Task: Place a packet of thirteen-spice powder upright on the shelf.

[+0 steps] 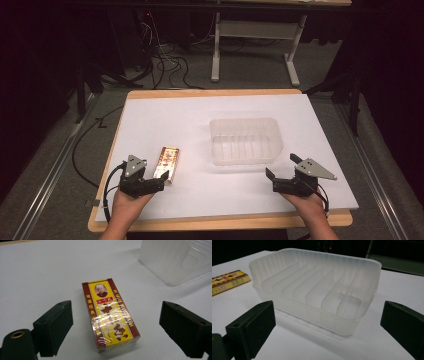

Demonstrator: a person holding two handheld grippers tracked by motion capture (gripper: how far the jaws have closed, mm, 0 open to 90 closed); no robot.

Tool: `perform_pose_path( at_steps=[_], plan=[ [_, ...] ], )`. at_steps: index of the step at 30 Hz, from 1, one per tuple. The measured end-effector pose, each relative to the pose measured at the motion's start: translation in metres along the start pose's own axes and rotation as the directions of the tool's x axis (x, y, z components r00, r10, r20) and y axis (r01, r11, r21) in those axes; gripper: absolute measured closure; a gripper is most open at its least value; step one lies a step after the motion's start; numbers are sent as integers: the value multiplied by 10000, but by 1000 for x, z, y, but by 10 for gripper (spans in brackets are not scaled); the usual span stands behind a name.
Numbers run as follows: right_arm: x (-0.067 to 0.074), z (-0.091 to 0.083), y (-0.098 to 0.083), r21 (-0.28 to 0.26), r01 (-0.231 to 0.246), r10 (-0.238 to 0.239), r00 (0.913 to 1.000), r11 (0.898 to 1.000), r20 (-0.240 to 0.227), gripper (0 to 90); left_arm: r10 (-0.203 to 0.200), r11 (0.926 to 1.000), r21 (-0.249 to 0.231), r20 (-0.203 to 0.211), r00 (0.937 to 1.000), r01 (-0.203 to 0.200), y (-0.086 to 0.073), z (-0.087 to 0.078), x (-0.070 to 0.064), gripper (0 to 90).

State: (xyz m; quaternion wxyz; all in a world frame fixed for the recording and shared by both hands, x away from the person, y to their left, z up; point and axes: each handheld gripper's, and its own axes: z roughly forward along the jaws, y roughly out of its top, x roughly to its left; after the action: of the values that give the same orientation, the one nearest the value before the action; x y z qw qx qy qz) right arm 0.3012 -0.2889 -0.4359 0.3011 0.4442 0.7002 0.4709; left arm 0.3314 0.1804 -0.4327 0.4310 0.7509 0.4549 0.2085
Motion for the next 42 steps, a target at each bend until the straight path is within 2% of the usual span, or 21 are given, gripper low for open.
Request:
perform_pose_path(
  at_steps=[2, 3, 4, 5, 7, 8, 9, 11, 12, 14, 16, 18, 22, 24, 27, 29, 30, 32, 35, 36, 42],
  plan=[
    [1, -1, -1, 86, -16, 16, 10000, 10000, -29, 4, -34, 9999, -146, -28, 10000, 34, 1, -3, 1, 218],
    [1, -1, -1, 86, -16, 16, 10000, 10000, -29, 4, -88, 9997, -216, -11, 10000, 88, 1, -5, 2, 218],
    [1, -2, -1, 110, 54, -54, 10000, 9999, 3, 8, -107, 9994, -328, -40, 9999, 106, 0, -6, 3, 296],
    [1, -3, -2, 198, 100, -102, 9999, 9998, 119, 13, -124, 9994, -322, -60, 9999, 122, 0, -6, 6, 432],
    [0, -6, -5, 255, 176, -180, 9997, 9995, 153, 22, -91, 9997, -210, -72, 9999, 89, -2, -5, 9, 584],
    [0, -6, -5, 255, 176, -180, 9997, 9995, 153, 22, -91, 9997, -210, -72, 9999, 89, -2, -5, 9, 656],
    [0, -7, -7, 288, 275, -279, 9995, 9992, 152, 23, -89, 9999, -79, -169, 9998, 87, -3, -3, 11, 656],
    [-4, -9, -10, 447, 246, -256, 9994, 9987, 215, 25, -229, 9996, 158, -603, 9979, 238, -5, -1, 17, 833],
    [-4, -9, -10, 447, 246, -256, 9994, 9987, 215, 25, -229, 9996, 158, -603, 9979, 238, -5, -1, 17, 872],
    [-8, -11, -8, 254, -95, 88, 9995, 9996, 297, 39, -184, 9995, 245, -1020, 9946, 210, -6, 0, 21, 900],
    [-9, -9, -9, 270, -27, 20, 9997, 9996, 235, 41, -235, 9988, 394, -1197, 9925, 284, -8, 3, 24, 900],
    [-8, -8, -9, 353, 75, -82, 9997, 9993, 209, 41, -325, 9981, 483, -1213, 9921, 386, -8, 5, 27, 900],
    [-8, -4, -10, 488, 161, -167, 9998, 9987, 119, 45, -205, 9984, 495, -1157, 9931, 264, -5, 11, 24, 900],
    [-9, -2, -10, 533, 83, -91, 9999, 9985, 136, 49, -217, 9984, 503, -979, 9950, 267, -3, 14, 20, 900],
    [-9, -2, -11, 596, 51, -59, 9999, 9982, 139, 50, -213, 9983, 540, -239, 9995, 226, -2, 15, 6, 900],
    [-10, -2, -11, 553, 34, -42, 9999, 9985, 140, 53, 218, 9971, 725, 323, 9992, -241, -2, 17, -12, 900],
    [-10, -2, -11, 553, 34, -42, 9999, 9985, 140, 53, 593, 9938, 917, 491, 9970, -636, -3, 20, -22, 900],
    [-11, -3, -10, 507, 29, -36, 9999, 9987, 133, 56, 1328, 9827, 1238, 498, 9899, -1380, -5, 28, -38, 900],
    [-11, -4, -10, 487, 38, -47, 9998, 9988, 168, 64, 1674, 9671, 1832, 636, 9838, -1764, -10, 43, -47, 900],
    [-11, -4, -10, 494, -14, 5, 9999, 9988, 169, 64, 1850, 9556, 2232, 532, 9813, -1922, -13, 51, -48, 900],
    [-13, -4, -10, 479, -80, 73, 9999, 9988, 151, 67, 1476, 9536, 2628, 182, 9889, -1471, -16, 51, -37, 900]
  ],
)
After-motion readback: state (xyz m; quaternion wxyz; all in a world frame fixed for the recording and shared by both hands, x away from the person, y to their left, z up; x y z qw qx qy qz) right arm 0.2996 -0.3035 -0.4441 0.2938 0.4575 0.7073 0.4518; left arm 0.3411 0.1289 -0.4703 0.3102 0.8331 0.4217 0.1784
